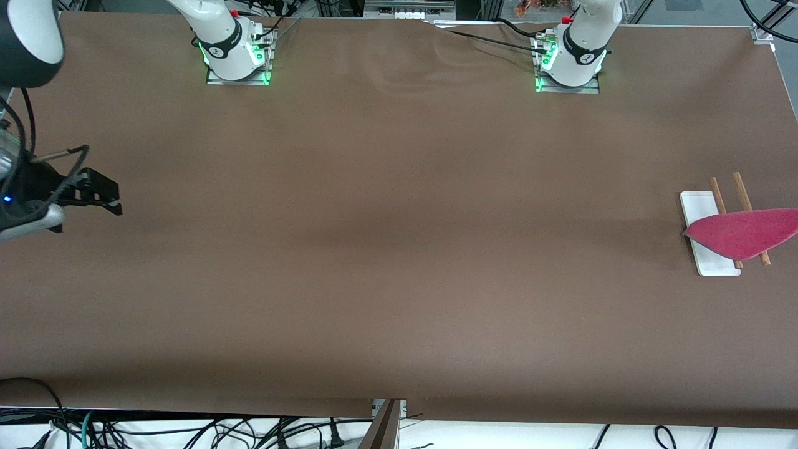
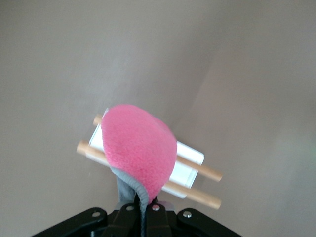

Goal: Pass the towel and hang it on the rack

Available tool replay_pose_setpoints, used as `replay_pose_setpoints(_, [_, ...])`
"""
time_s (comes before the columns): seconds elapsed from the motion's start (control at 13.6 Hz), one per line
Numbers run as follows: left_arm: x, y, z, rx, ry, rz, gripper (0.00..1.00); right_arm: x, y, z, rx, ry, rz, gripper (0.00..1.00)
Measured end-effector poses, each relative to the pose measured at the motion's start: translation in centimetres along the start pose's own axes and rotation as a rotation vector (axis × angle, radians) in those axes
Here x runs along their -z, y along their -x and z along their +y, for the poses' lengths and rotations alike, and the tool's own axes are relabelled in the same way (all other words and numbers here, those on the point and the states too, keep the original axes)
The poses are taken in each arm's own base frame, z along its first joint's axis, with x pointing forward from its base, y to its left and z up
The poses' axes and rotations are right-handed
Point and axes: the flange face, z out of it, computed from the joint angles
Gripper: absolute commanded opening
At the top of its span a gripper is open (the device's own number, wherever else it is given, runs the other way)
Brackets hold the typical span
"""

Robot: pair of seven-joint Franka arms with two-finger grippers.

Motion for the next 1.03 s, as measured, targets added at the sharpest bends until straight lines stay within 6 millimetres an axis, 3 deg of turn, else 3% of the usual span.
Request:
replay_pose_setpoints(0.15, [-1.5,2.6,-0.8,0.029,-0.011,-0.004,0.00,0.9,1.8,1.1,-0.023,0.024,-0.012,1.00])
replay_pose_setpoints(0.37, [-3.6,4.7,-2.2,0.056,-0.038,-0.007,0.00,1.5,4.1,0.8,-0.093,0.035,-0.088,1.00])
replay_pose_setpoints(0.52, [-5.4,6.3,-2.6,0.078,-0.025,-0.006,0.00,1.3,4.7,0.4,-0.209,0.034,-0.121,1.00])
replay_pose_setpoints(0.74, [-6.8,8.4,-3.1,0.107,-0.038,-0.008,0.00,1.2,4.7,-1.0,-0.245,0.026,-0.149,1.00])
replay_pose_setpoints(0.81, [-7.2,9.0,-3.3,0.114,-0.044,-0.008,0.11,1.2,4.7,-1.3,-0.245,0.019,-0.156,1.00])
replay_pose_setpoints(0.88, [-7.5,9.4,-3.4,0.119,-0.044,-0.008,0.29,1.2,4.8,-1.5,-0.246,0.013,-0.159,1.00])
replay_pose_setpoints(0.96, [-7.9,9.5,-3.5,0.121,-0.043,-0.008,0.93,1.3,4.9,-1.6,-0.249,0.012,-0.162,1.00])
replay_pose_setpoints(1.03, [-8.2,9.6,-3.6,0.122,-0.041,-0.009,1.00,1.3,5.0,-1.6,-0.260,0.009,-0.169,1.00])
